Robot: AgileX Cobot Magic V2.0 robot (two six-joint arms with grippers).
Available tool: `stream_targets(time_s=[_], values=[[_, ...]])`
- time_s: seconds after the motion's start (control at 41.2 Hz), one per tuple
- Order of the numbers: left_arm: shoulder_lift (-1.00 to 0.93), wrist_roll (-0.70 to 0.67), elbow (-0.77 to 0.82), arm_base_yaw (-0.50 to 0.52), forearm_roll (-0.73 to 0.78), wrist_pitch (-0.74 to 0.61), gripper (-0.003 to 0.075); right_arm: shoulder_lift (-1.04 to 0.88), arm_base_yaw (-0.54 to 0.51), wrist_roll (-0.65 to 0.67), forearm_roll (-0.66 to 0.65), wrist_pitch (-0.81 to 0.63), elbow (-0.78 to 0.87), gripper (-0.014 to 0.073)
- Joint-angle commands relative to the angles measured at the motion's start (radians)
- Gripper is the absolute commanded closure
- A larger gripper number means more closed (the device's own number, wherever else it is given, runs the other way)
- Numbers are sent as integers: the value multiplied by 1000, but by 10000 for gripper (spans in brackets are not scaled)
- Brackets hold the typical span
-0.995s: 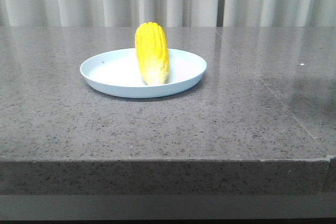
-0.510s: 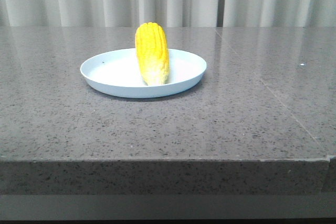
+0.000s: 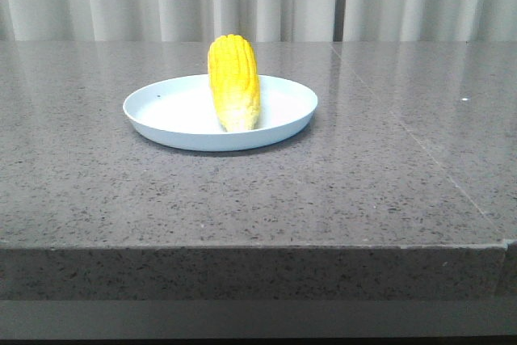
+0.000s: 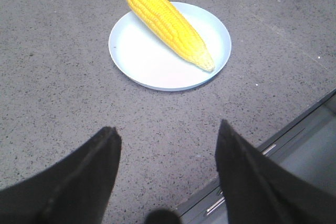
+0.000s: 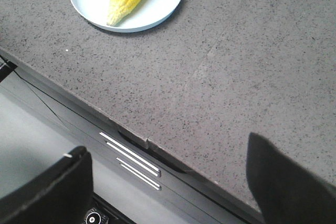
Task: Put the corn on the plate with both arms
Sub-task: 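Raise the right gripper away from the plate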
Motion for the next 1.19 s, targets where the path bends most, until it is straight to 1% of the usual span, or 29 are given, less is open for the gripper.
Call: stream_targets(time_s=[0.0, 0.121, 0.194, 0.243, 0.316, 0.388, 0.461, 0.486, 0.534, 0.583, 1.165], values=[[-1, -10, -26, -7, -10, -75, 321, 5, -5, 4, -8, -68, -19, -19], [-1, -10, -26, -7, -10, -75, 332, 5, -5, 9, -8, -68, -19, -17], [-1, -10, -26, -7, -10, -75, 388, 5, -5, 14, -8, -68, -19, 25], [-1, -10, -26, -7, -10, -75, 446, 5, -5, 16, -8, -68, -19, 92], [-1, -10, -26, -7, -10, -75, 539, 5, -5, 30, -8, -68, -19, 227], [-1, -10, -26, -7, -10, -75, 638, 5, -5, 30, -8, -68, -19, 384], [-1, -10, -26, -7, -10, -75, 729, 5, -5, 30, -7, -68, -19, 522], [-1, -10, -26, -7, -10, -75, 739, 5, -5, 30, -7, -68, -19, 543], [-1, -10, -26, -7, -10, -75, 741, 5, -5, 30, -7, -68, -19, 622], [-1, -10, -26, -7, -10, -75, 741, 5, -5, 30, -7, -68, -19, 666], [-1, -10, -26, -7, -10, -75, 741, 5, -5, 30, -4, -57, -19, 661]])
